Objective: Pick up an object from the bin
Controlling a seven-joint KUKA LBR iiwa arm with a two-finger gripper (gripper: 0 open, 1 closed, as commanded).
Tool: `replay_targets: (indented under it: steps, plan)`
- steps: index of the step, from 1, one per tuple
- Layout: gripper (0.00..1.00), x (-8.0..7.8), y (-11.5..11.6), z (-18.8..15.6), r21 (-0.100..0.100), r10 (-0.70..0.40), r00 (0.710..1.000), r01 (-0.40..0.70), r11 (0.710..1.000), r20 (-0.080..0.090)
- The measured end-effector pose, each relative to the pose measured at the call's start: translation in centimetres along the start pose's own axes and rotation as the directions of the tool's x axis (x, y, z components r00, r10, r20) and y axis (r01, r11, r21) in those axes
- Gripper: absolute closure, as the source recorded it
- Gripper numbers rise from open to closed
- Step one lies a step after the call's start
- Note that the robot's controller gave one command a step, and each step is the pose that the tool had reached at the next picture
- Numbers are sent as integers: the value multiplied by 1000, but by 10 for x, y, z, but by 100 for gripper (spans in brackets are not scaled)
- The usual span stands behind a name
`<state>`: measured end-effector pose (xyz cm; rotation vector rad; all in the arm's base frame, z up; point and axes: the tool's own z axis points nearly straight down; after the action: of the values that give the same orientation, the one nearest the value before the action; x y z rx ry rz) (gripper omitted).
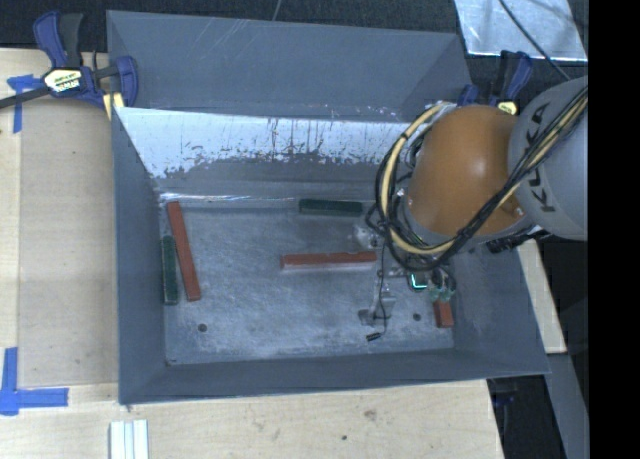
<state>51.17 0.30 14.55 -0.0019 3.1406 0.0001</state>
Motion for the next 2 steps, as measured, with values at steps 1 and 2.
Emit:
replay_targets:
  steps: [1,2]
  plan:
    - [0,0,0,0,0,0,1000,0,1000,1]
    - [0,7,-6,5,0,-88,996,88,996,3]
